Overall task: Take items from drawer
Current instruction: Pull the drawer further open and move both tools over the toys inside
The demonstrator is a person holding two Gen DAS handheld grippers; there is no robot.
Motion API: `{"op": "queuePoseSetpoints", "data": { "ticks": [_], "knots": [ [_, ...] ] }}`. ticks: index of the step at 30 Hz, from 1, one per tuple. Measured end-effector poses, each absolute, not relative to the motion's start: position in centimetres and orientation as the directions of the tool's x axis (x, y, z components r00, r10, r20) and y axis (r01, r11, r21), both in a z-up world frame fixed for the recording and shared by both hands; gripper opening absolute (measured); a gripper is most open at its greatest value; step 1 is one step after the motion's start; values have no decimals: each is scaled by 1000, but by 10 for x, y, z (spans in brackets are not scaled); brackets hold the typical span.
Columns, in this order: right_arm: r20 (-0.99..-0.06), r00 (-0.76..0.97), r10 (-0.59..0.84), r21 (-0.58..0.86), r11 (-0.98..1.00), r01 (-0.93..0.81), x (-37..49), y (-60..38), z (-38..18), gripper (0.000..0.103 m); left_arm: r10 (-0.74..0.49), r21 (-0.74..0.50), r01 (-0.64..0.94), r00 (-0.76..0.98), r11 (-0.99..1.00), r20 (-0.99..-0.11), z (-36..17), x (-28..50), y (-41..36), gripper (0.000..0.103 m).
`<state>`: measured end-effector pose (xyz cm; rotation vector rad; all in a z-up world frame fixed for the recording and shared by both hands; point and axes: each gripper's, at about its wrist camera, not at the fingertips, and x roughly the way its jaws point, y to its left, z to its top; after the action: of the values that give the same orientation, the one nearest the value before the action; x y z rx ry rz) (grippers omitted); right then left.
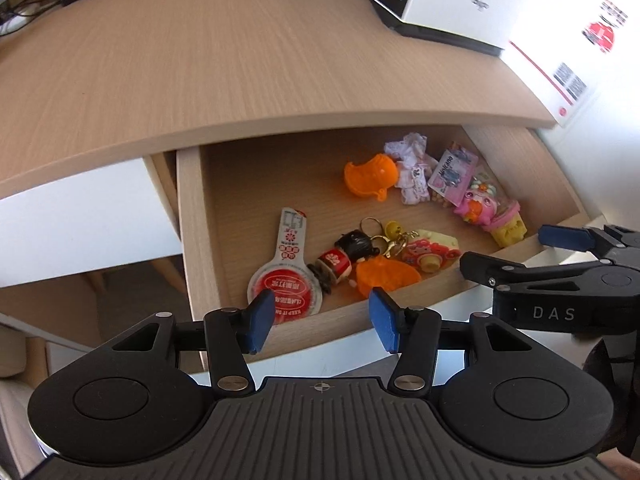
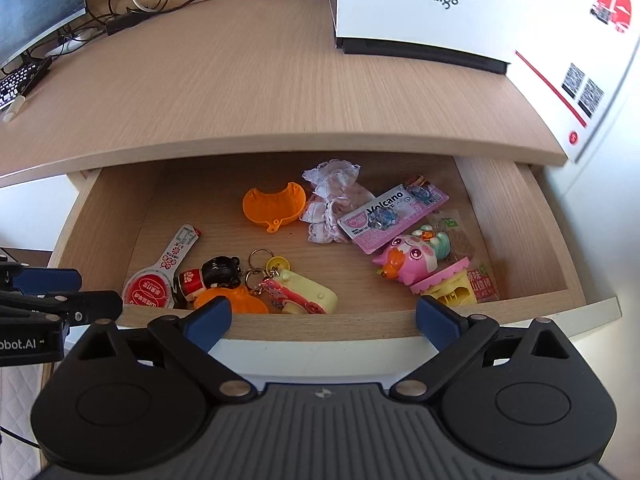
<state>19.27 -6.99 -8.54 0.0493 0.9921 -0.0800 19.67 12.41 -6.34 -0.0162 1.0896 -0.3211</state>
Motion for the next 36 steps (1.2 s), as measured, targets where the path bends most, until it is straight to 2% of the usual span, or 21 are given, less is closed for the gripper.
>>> {"op": "queuePoseSetpoints", "data": {
  "ticks": [7,9,11,16,19,22,25,27,31,36],
  "knots": [
    [-847,530,-37,12,996,89,173,-66,-85,102,-311,-200,301,386,932,-868,-64,184,128,56],
    [-839,542,-41,8,996,88,167,-65,-85,98,-318,-208,304,378,930,-870,-62,185,128,55],
    [-834,550,-35,11,997,81,163,-67,-80,82,-334,-222,308,383,925,-861,-58,189,125,55],
    [-799,600,-24,2,999,43,174,-95,-61,80,-334,-211,330,377,920,-864,-51,217,102,55],
    [-802,597,-5,-9,1000,-4,187,-116,-59,80,-360,-174,468,343,866,-868,-50,238,73,55],
    [-807,585,77,54,997,-55,198,-139,-62,80,-364,-127,585,307,801,-880,-57,254,47,55],
    [-822,552,139,105,990,-93,202,-150,-71,80,-318,-105,560,298,822,-900,-70,270,37,55],
    [-829,545,127,88,991,-98,202,-151,-78,80,-294,-102,504,318,858,-901,-76,275,35,55],
    [-826,553,109,119,993,-18,195,-156,-85,76,-293,-134,423,337,896,-895,-84,278,40,55],
    [-714,699,42,86,996,27,173,-160,-85,76,-315,-142,455,331,879,-890,-95,281,39,55]
  ]
}}
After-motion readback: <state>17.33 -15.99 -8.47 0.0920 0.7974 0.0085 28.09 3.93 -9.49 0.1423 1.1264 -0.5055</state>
